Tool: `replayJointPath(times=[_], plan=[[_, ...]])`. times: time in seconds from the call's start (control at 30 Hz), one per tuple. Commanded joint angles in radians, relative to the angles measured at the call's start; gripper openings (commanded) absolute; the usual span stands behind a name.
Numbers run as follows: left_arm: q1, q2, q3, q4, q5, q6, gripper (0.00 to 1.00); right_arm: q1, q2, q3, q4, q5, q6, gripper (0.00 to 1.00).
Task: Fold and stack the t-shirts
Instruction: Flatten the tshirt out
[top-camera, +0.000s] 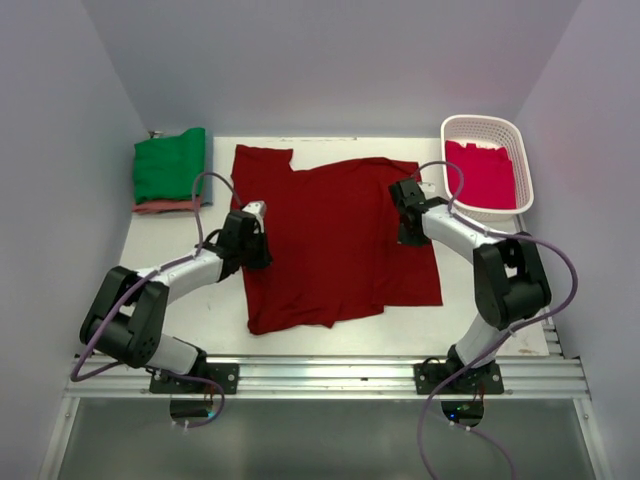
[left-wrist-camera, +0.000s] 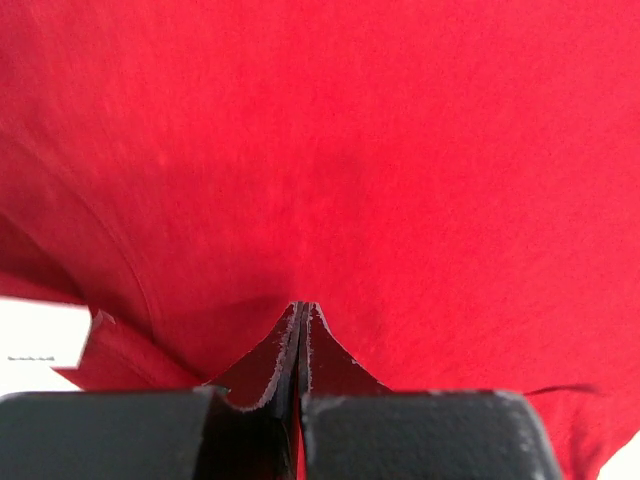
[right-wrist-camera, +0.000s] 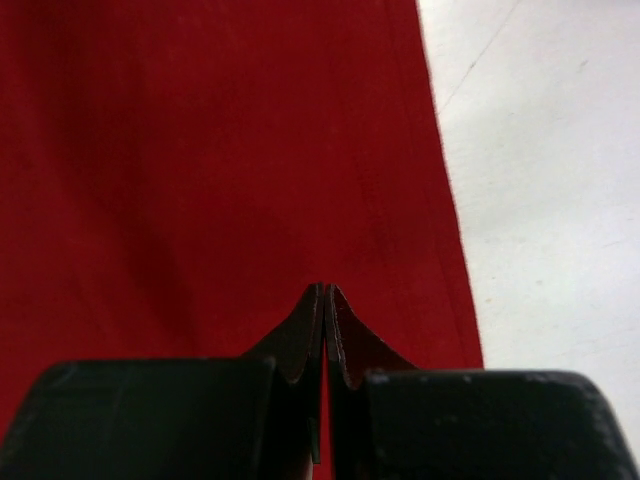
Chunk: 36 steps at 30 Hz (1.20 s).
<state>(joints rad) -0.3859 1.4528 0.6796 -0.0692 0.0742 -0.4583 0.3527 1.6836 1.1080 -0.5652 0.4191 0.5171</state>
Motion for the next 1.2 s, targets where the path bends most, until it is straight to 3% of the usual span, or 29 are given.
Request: replayJointPath(times=[0.0, 0.17, 0.5, 0.9, 1.17], plan=[[-0.011, -0.022, -0.032, 0.045, -0.033, -0.029, 0.00, 0.000, 0.045, -0.010, 0.044, -0.040, 0.027, 0.00], [-0.015, 0.023, -0.025, 0.016, -0.070, -0.022, 0.00, 0.002, 0.065, -0.017, 0.024, -0.013, 0.032, 0.00], [-0.011, 0.125, 0.089, -0.217, -0.353, -0.036, 0.00, 0.000, 0.179, 0.021, -0.055, 0.058, 0.063, 0.00], [0.044, 0.182, 0.118, -0.248, -0.375, -0.005, 0.00, -0.023, 0.222, 0.049, -0.145, 0.175, 0.081, 0.00], [0.067, 0.135, 0.184, -0.264, -0.383, 0.000, 0.00, -0.023, 0.115, 0.020, -0.194, 0.254, 0.100, 0.01]])
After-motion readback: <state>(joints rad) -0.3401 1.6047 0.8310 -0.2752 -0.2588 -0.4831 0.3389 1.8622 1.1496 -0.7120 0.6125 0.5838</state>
